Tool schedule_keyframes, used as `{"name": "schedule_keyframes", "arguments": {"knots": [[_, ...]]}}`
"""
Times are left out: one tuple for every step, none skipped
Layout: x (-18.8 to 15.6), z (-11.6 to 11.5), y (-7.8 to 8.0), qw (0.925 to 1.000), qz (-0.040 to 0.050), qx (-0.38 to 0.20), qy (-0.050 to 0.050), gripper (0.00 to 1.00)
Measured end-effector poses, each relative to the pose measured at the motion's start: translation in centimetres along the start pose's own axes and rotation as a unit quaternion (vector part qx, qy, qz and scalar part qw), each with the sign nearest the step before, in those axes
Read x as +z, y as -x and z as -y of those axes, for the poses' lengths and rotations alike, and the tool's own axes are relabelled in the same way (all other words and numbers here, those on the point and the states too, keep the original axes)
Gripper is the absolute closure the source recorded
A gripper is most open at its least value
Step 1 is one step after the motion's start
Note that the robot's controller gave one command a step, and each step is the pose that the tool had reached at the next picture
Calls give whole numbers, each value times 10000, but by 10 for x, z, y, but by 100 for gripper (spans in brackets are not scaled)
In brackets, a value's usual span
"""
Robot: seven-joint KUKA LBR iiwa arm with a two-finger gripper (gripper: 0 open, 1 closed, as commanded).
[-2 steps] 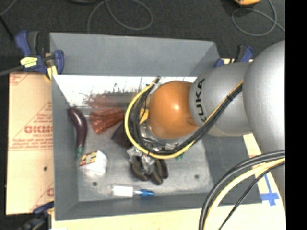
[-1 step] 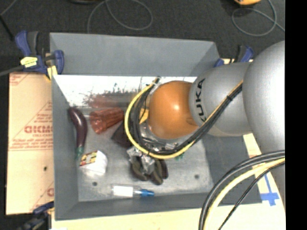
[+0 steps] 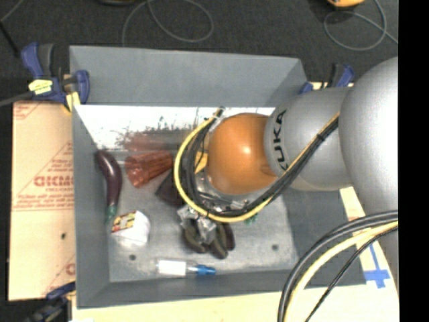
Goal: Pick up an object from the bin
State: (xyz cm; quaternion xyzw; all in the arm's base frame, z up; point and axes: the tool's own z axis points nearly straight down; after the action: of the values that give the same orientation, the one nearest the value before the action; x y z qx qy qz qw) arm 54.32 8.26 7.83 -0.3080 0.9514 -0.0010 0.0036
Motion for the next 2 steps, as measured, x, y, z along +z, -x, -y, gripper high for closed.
{"name": "schedule_keyframes", "arguments": {"knots": [[0,0,0,10000,0,4,1,100],[0,0,0,10000,0,6,1,100]]}}
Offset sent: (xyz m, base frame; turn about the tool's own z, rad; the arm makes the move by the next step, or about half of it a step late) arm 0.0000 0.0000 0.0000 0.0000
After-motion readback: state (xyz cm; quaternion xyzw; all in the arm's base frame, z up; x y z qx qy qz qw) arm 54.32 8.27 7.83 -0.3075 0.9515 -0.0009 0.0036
